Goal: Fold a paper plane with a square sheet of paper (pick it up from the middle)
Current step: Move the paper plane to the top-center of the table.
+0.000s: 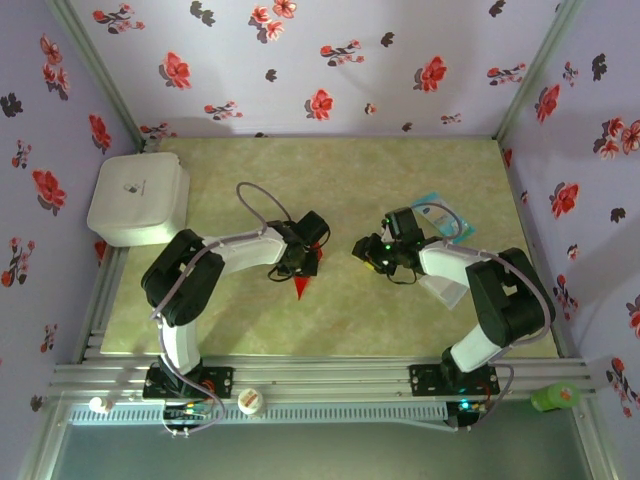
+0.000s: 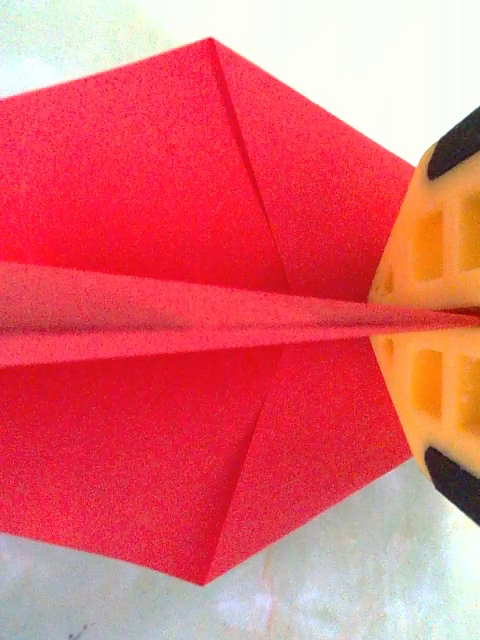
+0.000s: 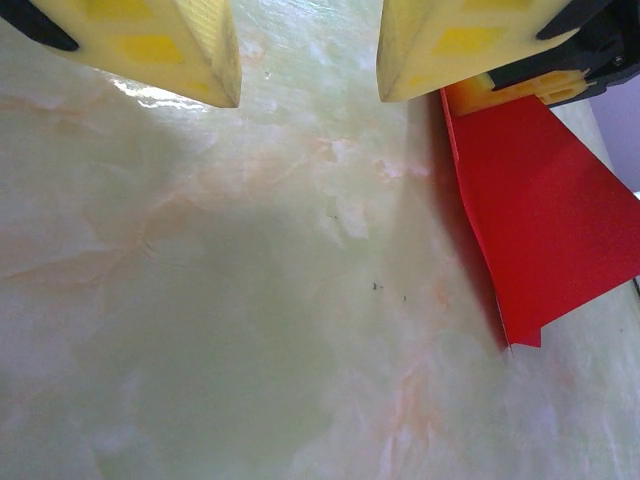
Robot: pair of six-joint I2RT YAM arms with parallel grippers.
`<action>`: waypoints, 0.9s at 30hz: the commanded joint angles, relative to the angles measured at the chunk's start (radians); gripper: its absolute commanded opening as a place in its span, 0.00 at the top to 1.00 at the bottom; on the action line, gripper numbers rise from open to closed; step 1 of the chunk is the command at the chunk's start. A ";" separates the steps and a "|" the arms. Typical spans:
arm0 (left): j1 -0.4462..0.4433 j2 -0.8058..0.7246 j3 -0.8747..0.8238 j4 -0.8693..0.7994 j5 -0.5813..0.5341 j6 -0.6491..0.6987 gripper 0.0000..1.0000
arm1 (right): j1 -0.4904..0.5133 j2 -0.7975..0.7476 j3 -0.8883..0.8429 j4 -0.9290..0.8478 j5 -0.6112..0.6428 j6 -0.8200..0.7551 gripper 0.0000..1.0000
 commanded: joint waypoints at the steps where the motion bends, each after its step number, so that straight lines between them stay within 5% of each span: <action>1: -0.010 0.034 0.022 -0.027 -0.018 0.012 0.89 | 0.000 0.014 -0.014 0.025 -0.012 0.017 0.60; 27: -0.024 0.177 0.161 -0.106 -0.131 -0.182 0.72 | -0.017 -0.139 0.011 -0.164 0.069 -0.101 0.57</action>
